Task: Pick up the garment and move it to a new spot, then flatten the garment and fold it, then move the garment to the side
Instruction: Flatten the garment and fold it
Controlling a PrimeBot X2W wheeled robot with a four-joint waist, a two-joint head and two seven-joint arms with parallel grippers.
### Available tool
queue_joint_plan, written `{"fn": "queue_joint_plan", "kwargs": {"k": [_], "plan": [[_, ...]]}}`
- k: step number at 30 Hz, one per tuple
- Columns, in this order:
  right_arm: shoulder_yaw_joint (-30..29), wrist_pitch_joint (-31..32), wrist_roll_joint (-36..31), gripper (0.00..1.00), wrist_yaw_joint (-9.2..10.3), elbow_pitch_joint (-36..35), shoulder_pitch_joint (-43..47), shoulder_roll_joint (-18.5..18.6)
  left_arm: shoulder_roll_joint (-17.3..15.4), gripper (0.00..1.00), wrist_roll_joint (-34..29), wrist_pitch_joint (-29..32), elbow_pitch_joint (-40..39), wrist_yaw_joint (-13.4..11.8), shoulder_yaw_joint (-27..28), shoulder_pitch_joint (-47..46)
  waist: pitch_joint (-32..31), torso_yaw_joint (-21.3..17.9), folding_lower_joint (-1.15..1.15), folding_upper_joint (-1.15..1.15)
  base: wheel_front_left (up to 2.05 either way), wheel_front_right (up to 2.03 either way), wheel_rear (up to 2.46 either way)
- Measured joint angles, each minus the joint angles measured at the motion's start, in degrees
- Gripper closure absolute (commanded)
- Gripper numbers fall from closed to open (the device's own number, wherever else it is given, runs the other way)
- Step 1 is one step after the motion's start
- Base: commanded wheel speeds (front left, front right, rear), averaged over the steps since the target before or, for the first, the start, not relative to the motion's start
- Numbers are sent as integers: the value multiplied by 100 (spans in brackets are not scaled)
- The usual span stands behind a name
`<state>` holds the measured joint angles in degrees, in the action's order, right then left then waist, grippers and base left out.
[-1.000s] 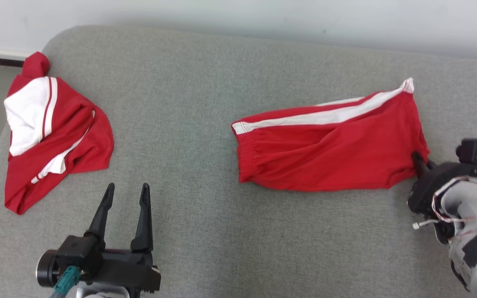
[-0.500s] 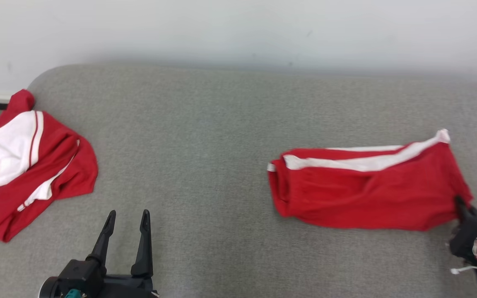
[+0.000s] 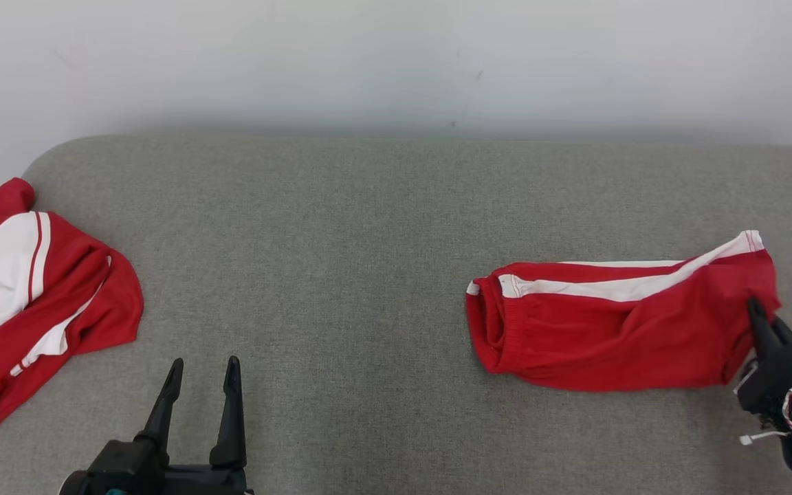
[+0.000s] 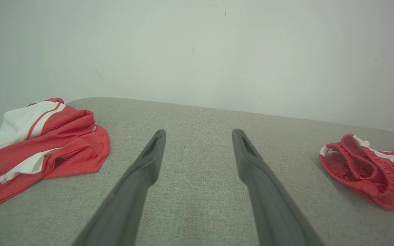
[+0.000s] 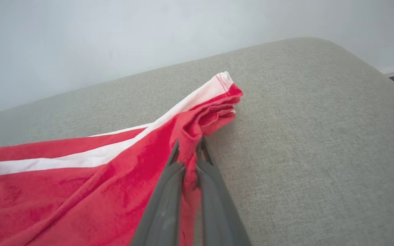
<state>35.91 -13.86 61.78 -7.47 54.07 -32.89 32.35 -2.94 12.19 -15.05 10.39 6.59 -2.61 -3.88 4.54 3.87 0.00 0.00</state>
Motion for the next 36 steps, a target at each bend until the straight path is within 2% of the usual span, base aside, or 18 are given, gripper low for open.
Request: {"fn": "queue_joint_plan", "kwargs": {"k": [9,19,28,33,36], "plan": [[136,-86,-278,100,0,-1339,289,-220,0,0,20,0,-57,-9,-14,51,-99,-38,0,0,0,0,0],[279,97,-805,100,0,-2409,818,-714,1,0,119,0,-62,-54,-105,38,-94,225,0,0,0,0,0],[-102,510,-1356,100,0,-3047,1282,-1037,0,0,156,0,-46,-62,-135,42,-88,465,0,0,0,0,0],[-233,716,-2046,100,0,-3147,1722,-1106,0,0,189,0,-37,-73,-208,42,-105,558,0,1,0,0,0],[-487,782,-2138,100,0,-3194,1968,-1238,0,0,194,0,-38,-92,-219,43,-114,585,0,1,0,0,0]]}}
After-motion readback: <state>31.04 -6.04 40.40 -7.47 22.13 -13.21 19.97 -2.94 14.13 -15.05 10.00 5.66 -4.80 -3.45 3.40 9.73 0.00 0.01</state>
